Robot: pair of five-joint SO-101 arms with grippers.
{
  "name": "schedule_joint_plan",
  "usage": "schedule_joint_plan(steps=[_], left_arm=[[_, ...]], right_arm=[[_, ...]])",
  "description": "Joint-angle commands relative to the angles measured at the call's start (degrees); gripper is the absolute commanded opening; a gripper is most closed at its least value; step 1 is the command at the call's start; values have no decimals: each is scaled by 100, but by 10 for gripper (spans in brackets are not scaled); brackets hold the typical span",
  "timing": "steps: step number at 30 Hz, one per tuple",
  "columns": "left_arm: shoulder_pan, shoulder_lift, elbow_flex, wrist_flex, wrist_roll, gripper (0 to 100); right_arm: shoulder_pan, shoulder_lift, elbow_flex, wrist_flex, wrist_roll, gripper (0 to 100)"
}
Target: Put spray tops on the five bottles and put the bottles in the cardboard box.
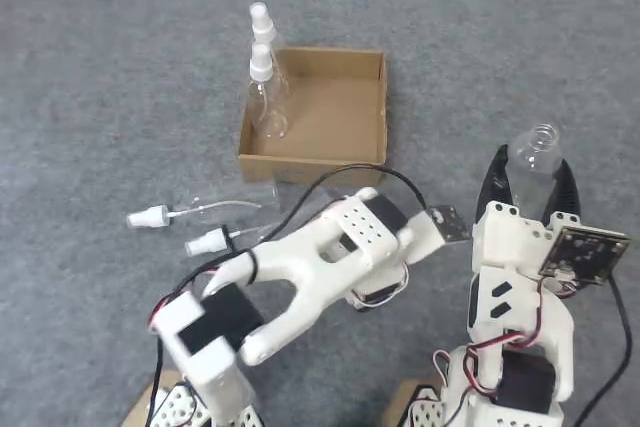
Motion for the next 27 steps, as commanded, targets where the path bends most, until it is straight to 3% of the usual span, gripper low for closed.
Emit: schedule_joint_plan(steps=[1,14,18,27], left_arm=[[-53,-1178,426,-176,-79,13],[-79,-2629,1147,-378,158,13],[-97,-3033,1332,-492,211,13],[-949,-4000,1560,-668,220,13]], right_arm=[[66,-110,-62,-171,-62,73],[48,-110,-62,-171,-62,73],[-251,-110,-62,-154,-35,73],[-681,-110,-62,-127,-62,73]])
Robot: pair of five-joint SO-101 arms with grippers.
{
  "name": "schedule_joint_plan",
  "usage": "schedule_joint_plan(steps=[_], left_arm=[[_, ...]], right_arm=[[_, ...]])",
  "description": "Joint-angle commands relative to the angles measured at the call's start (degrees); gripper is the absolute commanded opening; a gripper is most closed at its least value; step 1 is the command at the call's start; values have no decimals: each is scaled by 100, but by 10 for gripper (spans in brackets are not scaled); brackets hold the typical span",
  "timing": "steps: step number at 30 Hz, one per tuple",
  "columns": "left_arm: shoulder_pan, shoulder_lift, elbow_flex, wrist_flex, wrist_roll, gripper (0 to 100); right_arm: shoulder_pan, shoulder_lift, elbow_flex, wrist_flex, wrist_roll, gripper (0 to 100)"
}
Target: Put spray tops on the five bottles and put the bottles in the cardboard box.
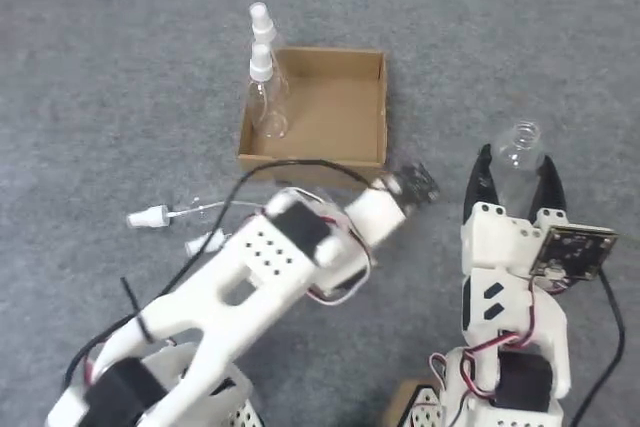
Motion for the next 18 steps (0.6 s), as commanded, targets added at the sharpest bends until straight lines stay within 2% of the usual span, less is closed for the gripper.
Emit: schedule_joint_plan(steps=[1,7,18], left_arm=[[-325,-668,-22,-132,105,13],[-633,-1248,365,-598,501,13],[-1380,-2541,743,-879,932,13]], right_arm=[[-268,-110,-62,-127,-62,73],[-708,-110,-62,-110,-35,74],[-1314,-101,193,-444,-18,74]])
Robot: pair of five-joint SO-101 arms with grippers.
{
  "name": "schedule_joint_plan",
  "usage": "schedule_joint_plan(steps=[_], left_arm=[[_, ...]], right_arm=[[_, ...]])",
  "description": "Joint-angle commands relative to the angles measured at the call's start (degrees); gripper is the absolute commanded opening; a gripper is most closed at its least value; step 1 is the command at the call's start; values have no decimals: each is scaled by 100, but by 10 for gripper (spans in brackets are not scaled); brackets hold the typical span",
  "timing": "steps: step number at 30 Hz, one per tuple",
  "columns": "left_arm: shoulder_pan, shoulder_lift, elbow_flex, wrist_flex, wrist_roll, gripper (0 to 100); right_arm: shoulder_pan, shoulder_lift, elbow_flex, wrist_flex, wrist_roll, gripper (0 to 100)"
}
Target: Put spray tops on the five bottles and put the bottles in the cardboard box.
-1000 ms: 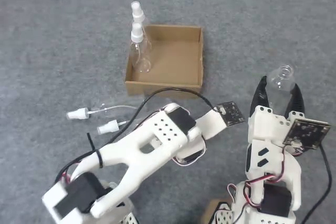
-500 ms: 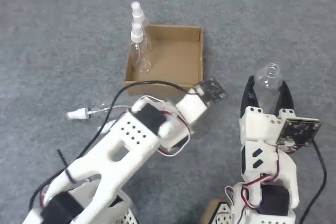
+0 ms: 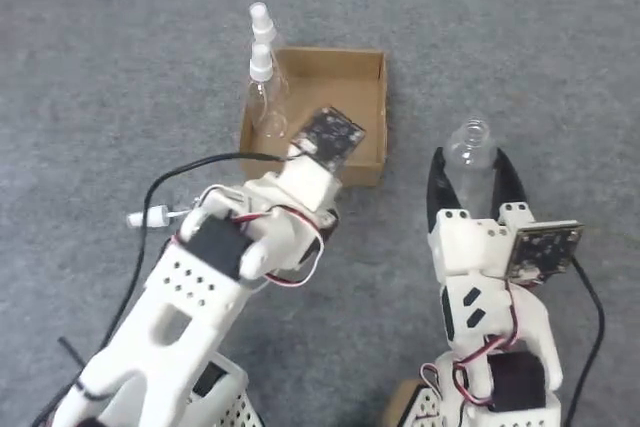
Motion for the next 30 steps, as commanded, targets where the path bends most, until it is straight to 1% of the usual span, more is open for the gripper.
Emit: schedule_joint_plan(steps=[1,6,9,12,14,20,25,30], left_arm=[[-211,-651,198,-413,229,13],[-545,-1257,321,-484,475,13],[-703,-1635,418,-484,615,13],[-844,-2004,514,-501,765,13],[-958,-2242,646,-633,826,13],[-1398,-3033,980,-888,1064,13],[-1565,-3604,1121,-888,1108,13],[-1635,-4114,1270,-1187,1160,13]], right_arm=[[-189,-31,149,-470,-18,74],[-286,-31,607,-1244,-9,74],[-286,-31,721,-1437,-9,74],[-303,-31,730,-1446,-9,74],[-479,-31,738,-1446,18,74],[-1130,-31,949,-1446,695,74],[-1429,-31,1011,-1446,738,74],[-1736,-31,1134,-1446,738,74]])
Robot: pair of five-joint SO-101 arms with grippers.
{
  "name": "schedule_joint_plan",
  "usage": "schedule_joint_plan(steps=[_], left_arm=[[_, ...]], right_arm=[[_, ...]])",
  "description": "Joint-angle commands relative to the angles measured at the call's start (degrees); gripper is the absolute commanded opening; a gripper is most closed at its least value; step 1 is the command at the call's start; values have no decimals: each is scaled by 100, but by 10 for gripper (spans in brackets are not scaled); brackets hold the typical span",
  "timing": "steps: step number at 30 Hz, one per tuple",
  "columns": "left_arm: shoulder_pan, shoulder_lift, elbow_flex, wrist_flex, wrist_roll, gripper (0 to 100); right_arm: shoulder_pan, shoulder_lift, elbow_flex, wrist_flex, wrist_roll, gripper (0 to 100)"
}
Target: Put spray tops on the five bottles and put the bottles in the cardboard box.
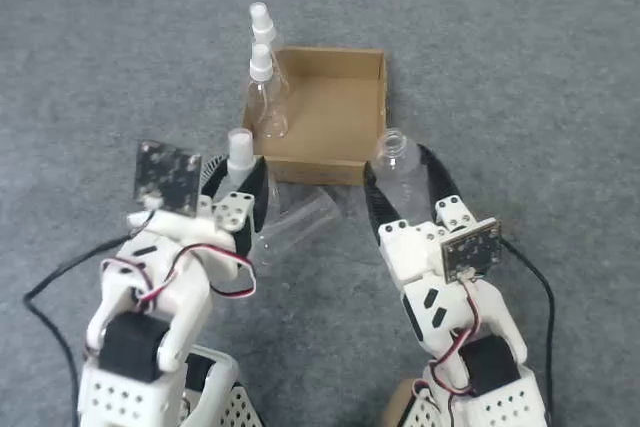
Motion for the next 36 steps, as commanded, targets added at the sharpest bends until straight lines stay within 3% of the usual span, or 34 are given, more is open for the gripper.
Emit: schedule_joint_plan(steps=[1,11,24,28,36], left_arm=[[-70,-501,13,-431,237,13],[-176,-1116,4,-879,862,12],[-369,-1873,-31,-2040,1152,12],[-396,-2048,-40,-2330,1556,12],[-404,-2470,-136,-2330,1881,12]], right_arm=[[-251,-101,-9,-127,88,74],[-347,-101,123,-136,35,70],[-866,-101,334,-127,70,71],[-901,-101,334,-127,70,73],[-1209,-101,782,-760,79,73]])
